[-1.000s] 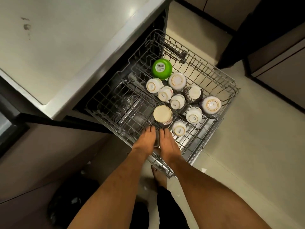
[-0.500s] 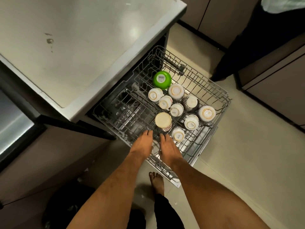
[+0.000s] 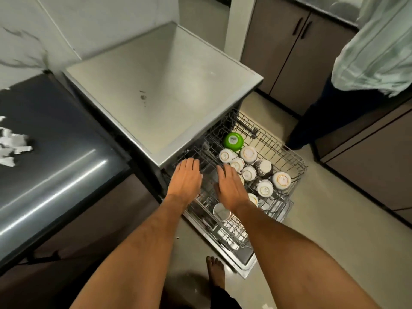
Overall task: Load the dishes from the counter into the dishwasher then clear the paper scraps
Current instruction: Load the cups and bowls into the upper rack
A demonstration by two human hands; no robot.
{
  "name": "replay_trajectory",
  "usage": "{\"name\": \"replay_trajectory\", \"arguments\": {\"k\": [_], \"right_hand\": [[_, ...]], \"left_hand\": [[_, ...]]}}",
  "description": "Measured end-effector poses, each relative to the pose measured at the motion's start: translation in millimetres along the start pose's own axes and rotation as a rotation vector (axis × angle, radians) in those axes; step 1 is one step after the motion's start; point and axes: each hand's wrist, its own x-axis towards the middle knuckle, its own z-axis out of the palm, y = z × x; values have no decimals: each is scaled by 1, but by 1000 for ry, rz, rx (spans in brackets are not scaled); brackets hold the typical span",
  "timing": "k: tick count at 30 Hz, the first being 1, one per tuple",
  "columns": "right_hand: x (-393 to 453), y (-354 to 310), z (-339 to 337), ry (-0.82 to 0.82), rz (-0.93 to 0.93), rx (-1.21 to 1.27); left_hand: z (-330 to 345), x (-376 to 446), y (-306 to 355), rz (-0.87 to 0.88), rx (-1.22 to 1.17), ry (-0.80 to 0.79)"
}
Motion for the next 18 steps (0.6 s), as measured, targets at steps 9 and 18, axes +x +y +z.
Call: {"name": "replay_trajectory", "arguments": {"k": [9, 18], "right_hand": [[32, -123, -90, 166, -221, -47], [63, -266, -134, 364, -453, -25]], "left_hand": [[-113, -46, -95, -102, 104, 224], [-185, -122, -212, -382, 161, 365]]}}
